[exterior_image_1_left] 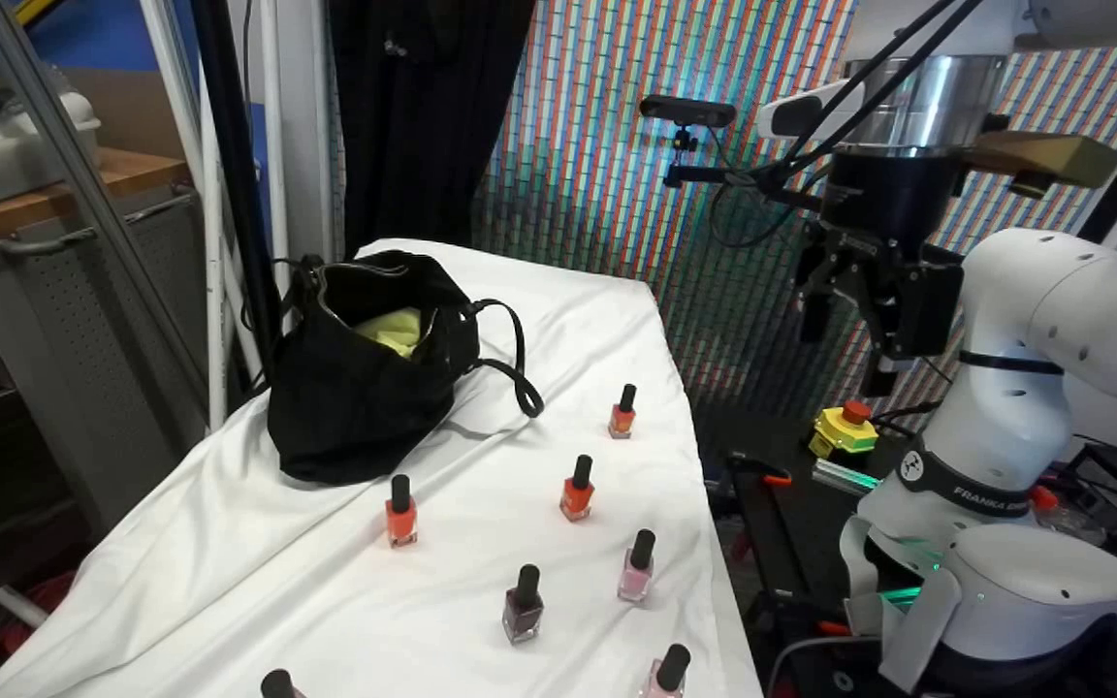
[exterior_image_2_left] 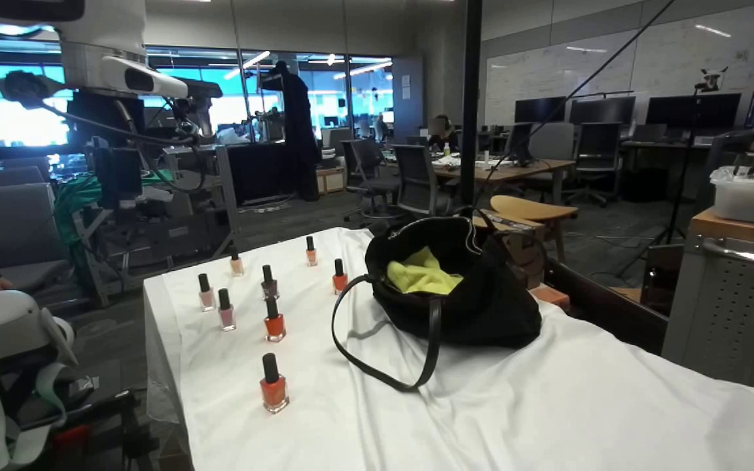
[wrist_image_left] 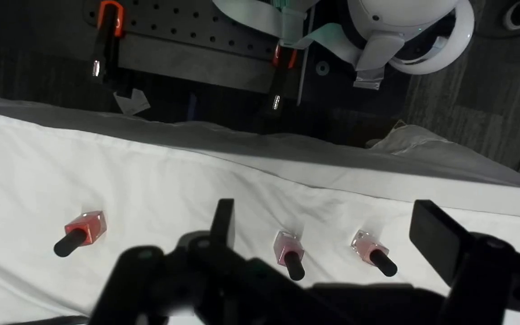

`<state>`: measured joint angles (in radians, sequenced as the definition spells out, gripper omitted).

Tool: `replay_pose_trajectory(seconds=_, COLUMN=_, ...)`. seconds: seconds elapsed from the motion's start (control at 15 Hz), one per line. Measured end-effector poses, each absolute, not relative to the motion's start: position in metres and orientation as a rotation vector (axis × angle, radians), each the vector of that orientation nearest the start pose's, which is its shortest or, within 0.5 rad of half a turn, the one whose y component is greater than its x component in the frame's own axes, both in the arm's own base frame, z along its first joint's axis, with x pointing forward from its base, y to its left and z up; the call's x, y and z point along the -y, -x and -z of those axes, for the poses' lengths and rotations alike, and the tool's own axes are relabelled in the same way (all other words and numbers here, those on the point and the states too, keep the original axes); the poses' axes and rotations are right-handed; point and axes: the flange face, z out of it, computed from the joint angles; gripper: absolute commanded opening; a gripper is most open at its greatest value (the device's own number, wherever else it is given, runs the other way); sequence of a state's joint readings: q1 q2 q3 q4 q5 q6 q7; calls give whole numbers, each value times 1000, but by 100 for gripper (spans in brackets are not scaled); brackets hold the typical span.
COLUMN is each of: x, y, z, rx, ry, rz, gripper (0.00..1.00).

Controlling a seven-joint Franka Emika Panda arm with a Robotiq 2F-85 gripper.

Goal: Put the nail polish bottles in the bag

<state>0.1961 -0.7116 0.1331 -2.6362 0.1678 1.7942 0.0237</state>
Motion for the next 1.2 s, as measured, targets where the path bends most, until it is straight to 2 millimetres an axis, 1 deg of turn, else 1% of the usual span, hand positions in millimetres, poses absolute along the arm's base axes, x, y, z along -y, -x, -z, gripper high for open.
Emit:
replay_pose_trajectory(seconds=0.13, x=-108, y=-302, z=-449, rx=343, ry=3064, rz=-230, gripper=100)
replay_pose_trajectory(seconds=0.27, x=-89, y=-309, z=-446, rx=369, ry=3075, rz=-238, gripper=100)
replay_pose_trajectory(seconds=0.53, x=-33, y=-324, z=-438, rx=493, ry=3101, rz=-256, gripper=100)
replay_pose_trajectory(seconds=0.73, x=2, y=-335, z=-424, rx=651, ry=3072, rz=-281, gripper=100)
replay_pose_trajectory(seconds=0.93, x=20, y=-345, z=-402, rx=776, ry=3005, rz=-280, gripper=100)
replay_pose_trajectory(seconds=1.07, x=26, y=-349, z=-385, rx=837, ry=2974, rz=-270, gripper=100)
replay_pose_trajectory(seconds=1.2, x=27, y=-351, z=-369, rx=880, ry=2957, rz=-242, gripper=100)
